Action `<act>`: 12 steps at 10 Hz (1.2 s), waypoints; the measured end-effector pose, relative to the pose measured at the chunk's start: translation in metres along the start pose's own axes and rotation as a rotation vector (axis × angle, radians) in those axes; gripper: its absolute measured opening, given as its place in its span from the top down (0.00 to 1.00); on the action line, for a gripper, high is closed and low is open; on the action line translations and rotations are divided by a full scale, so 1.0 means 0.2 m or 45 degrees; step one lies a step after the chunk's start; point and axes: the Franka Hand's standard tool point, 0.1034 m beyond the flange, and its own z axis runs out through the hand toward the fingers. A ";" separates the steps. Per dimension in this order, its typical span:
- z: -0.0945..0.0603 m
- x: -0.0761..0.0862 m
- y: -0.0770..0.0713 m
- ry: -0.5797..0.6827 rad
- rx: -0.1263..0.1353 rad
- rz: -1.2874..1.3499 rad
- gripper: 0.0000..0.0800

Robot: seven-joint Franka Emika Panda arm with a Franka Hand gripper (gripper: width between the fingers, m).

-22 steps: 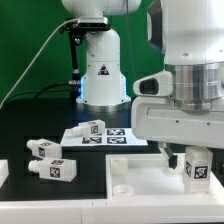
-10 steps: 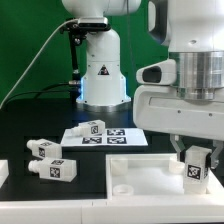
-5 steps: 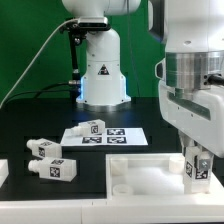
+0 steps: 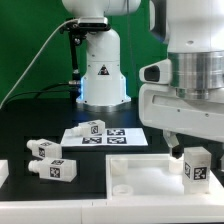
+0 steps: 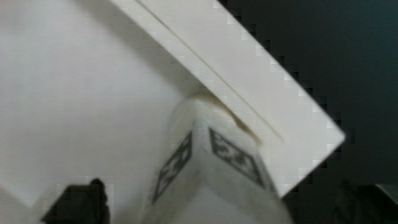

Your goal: Assemble one leg

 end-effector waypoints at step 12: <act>0.02 0.09 0.09 0.027 -0.050 -1.037 0.49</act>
Offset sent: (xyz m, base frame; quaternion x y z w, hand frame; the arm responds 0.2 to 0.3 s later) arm 0.0000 0.0000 0.0000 0.0000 0.0000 -0.1938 0.9810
